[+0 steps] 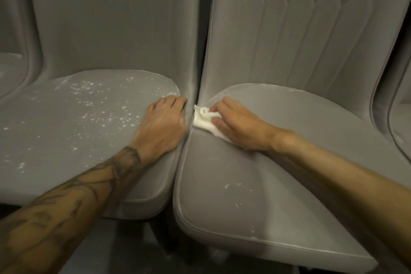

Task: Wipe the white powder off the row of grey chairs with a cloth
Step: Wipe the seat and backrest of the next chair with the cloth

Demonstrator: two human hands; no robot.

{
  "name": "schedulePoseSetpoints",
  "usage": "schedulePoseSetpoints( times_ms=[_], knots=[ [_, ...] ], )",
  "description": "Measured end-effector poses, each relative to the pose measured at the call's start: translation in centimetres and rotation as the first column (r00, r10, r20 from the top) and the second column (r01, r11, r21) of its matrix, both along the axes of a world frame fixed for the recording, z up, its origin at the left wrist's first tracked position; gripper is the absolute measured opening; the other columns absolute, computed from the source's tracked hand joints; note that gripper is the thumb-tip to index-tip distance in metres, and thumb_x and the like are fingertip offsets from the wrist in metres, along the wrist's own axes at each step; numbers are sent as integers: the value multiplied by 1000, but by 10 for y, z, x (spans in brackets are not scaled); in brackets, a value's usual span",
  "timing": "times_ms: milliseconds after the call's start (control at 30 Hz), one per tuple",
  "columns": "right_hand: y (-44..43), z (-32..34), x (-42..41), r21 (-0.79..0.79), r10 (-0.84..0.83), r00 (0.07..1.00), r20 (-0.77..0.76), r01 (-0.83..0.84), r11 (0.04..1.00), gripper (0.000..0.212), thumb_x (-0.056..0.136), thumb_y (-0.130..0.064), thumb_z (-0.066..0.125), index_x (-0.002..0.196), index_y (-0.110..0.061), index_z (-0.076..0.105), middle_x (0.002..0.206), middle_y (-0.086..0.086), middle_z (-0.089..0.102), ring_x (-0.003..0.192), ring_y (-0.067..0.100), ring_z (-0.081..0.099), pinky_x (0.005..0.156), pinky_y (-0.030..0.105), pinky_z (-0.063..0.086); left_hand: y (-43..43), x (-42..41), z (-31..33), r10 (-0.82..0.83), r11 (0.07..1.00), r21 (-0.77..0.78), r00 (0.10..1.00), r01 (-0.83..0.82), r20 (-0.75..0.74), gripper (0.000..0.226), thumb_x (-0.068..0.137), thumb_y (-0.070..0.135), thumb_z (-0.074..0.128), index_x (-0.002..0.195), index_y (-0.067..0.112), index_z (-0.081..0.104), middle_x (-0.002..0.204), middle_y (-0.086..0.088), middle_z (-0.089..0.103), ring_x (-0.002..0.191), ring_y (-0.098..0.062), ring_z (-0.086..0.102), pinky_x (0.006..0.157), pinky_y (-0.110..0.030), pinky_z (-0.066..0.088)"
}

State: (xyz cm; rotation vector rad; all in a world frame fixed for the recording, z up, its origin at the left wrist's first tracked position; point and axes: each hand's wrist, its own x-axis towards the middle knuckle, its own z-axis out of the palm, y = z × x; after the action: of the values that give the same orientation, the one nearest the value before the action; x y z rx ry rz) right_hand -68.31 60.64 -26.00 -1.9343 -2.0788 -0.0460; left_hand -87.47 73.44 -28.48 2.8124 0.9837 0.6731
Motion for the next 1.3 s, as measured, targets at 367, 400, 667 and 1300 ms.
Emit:
schedulePoseSetpoints(
  times_ms=[367,400,667,1300],
  knots=[
    [-55,7,-53,42,158,985,-66,-155,987,28,104,-32,41,120,-13,53,108,5,51,91,24,49,84,35,40,-10,-22,14,-64,998,6,997,64,-54,30,108,26,42,129,14,59,126,-8,57,112,-27,50,98,-44,38],
    [-55,7,-49,46,152,987,-52,-149,988,28,104,-32,41,121,-13,53,108,5,52,91,23,49,84,35,41,-14,-26,12,-77,997,15,995,78,-70,31,109,29,40,129,15,58,126,-7,57,111,-26,51,98,-45,40],
    [-45,4,-63,49,-3,998,-69,7,999,29,103,-33,39,120,-13,52,110,7,50,92,24,48,86,44,43,-22,-28,4,-47,998,28,996,49,-76,37,108,34,32,130,18,58,127,-6,57,112,-26,50,98,-45,39],
    [-124,23,-111,-13,137,990,-27,-138,990,27,104,-39,39,119,-21,53,109,-4,49,89,13,47,80,35,46,-25,-29,7,-52,998,30,996,54,-70,35,110,32,36,134,16,56,131,-8,55,117,-28,49,101,-46,36]
  ],
)
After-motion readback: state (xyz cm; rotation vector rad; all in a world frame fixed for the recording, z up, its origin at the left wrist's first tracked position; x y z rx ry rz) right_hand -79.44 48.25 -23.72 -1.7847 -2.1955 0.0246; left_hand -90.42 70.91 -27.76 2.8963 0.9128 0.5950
